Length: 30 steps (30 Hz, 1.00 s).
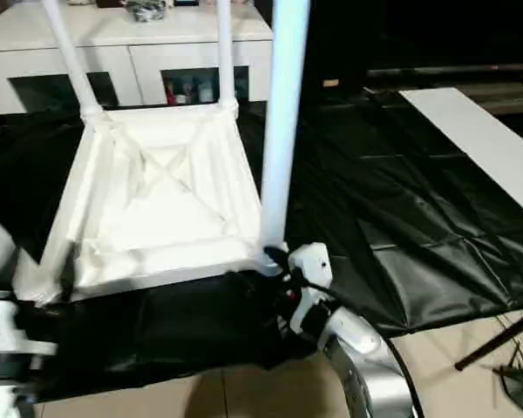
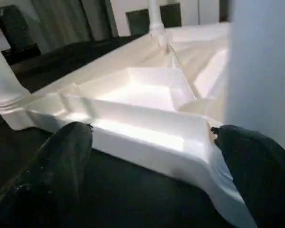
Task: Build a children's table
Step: Flip table
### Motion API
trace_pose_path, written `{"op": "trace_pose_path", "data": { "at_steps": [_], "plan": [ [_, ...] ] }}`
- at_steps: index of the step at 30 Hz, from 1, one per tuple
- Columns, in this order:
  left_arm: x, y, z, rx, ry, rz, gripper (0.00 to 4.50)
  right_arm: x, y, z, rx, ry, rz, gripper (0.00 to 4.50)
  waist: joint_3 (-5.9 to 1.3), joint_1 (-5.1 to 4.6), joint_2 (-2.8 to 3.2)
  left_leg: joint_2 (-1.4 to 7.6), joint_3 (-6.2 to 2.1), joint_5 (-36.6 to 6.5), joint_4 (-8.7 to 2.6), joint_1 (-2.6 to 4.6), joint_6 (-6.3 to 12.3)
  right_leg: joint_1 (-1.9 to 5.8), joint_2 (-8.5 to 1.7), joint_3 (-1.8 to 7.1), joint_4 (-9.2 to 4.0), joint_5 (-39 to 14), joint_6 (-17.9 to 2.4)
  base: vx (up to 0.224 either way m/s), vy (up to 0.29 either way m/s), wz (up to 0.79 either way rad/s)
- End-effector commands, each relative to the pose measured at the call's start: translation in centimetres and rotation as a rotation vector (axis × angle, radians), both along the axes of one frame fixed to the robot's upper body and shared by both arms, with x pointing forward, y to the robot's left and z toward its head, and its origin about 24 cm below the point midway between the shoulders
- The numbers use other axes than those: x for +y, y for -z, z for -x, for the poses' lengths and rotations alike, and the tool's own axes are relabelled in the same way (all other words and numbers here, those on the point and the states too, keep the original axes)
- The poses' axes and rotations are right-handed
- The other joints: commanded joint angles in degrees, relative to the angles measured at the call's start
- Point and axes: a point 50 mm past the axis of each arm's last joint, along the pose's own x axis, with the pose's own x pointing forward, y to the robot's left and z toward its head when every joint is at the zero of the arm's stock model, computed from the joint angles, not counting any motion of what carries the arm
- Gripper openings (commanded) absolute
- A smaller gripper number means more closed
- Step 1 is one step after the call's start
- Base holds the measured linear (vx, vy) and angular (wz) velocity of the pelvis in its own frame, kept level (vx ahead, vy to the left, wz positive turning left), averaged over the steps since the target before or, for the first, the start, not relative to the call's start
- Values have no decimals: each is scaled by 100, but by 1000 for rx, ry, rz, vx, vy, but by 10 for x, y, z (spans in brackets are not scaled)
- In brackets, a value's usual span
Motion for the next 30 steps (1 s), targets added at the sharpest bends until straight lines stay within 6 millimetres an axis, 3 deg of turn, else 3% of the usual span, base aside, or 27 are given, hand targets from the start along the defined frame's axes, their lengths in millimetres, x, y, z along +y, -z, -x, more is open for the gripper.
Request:
{"op": "trace_pose_path", "data": {
  "at_steps": [1, 7, 10, 12, 15, 19, 20, 21, 22, 26, 30],
  "plan": [
    [7, -8, 4, -39, -89, -16, 329, 2, -4, -2, -18, 2, -21, 450, -171, 44, 7, 246, -128, -2286, -557, 4, 19, 126, -268, 257, -573, -2481, -390, 0, 0, 0],
    [17, -17, 9, -70, -230, -56, 375, 4, -3, -1, -14, 4, -28, 450, -204, 99, -4, 252, -127, -2084, -542, -9, 29, 159, -253, 254, -518, -1999, -440, 0, 0, 0],
    [24, -23, 5, -96, -292, -59, 394, 6, -6, -2, -19, -10, -37, 450, -232, 175, -10, 249, -112, -1889, -522, 6, 36, 153, -240, 267, -477, -1619, -501, 0, 0, 0],
    [27, -23, 0, -96, -290, -15, 416, 7, -8, -2, -24, -34, -41, 450, -241, 180, -59, 245, -104, -1791, -514, -6, 51, 172, -233, 264, -453, -1392, -556, 0, 0, 0],
    [28, -22, -5, -93, -260, 36, 427, 8, -9, -1, -27, -54, -47, 450, -256, 208, -28, 241, -104, -1589, -501, -15, 64, 183, -230, 268, -403, -1025, -652, 0, 0, 0],
    [39, -18, -27, -42, -195, 77, 440, 8, -12, 0, -38, -81, -52, 450, -284, 259, -76, 211, -91, -1429, -479, 9, 57, 182, -215, 264, -365, -839, -665, 0, 0, 0],
    [44, -18, -32, -44, -193, 77, 440, 9, -13, -1, -38, -84, -54, 450, -288, 266, -60, 204, -95, -1428, -481, 8, 64, 186, -214, 258, -357, -818, -629, 0, 0, 0],
    [48, -20, -36, -40, -205, 71, 440, 10, -14, -1, -36, -93, -57, 450, -293, 261, -98, 204, -90, -1422, -481, 13, 70, 190, -215, 257, -364, -824, -609, 0, 0, 0],
    [55, -24, -41, -53, -220, 74, 440, 11, -15, 0, -35, -115, -56, 450, -295, 268, -71, 206, -99, -1451, -489, 24, 37, 186, -222, 258, -356, -872, -608, 0, 0, 0],
    [64, -32, -47, -56, -241, 83, 440, 14, -17, 6, -27, -189, -62, 450, -305, 244, -95, 217, -109, -1493, -495, 24, -14, 216, -236, 251, -335, -786, -661, 0, 0, 0],
    [70, -26, -45, 11, -253, 131, 440, 13, -19, 9, -28, -229, -70, 450, -310, 249, -91, 214, -98, -1394, -479, 12, 27, 216, -248, 256, -333, -808, -745, 0, 0, 0]
  ]
}}
